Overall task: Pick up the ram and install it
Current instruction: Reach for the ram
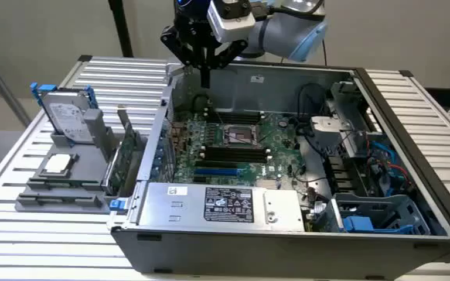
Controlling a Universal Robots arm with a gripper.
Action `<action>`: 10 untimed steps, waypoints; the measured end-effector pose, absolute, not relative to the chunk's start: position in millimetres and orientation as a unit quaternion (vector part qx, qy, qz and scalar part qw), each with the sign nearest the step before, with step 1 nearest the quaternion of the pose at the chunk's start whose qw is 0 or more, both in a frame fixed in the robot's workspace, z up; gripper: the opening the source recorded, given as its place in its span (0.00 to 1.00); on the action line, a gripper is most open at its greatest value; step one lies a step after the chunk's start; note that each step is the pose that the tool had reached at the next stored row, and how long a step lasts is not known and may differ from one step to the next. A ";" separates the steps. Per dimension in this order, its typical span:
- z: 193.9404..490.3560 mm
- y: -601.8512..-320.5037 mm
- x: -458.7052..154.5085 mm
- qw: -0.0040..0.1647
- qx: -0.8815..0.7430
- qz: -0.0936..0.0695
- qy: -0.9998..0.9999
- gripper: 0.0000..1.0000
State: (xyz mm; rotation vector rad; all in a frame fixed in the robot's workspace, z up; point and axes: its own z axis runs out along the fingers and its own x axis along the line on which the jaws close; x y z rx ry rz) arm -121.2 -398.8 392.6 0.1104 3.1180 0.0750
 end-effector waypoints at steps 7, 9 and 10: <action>392.6 -398.8 -121.2 0.010 0.035 0.024 0.999 0.00; 392.6 -398.8 -121.2 0.010 0.035 0.024 0.999 0.00; 392.6 -398.8 -121.2 0.010 0.035 0.024 0.999 0.00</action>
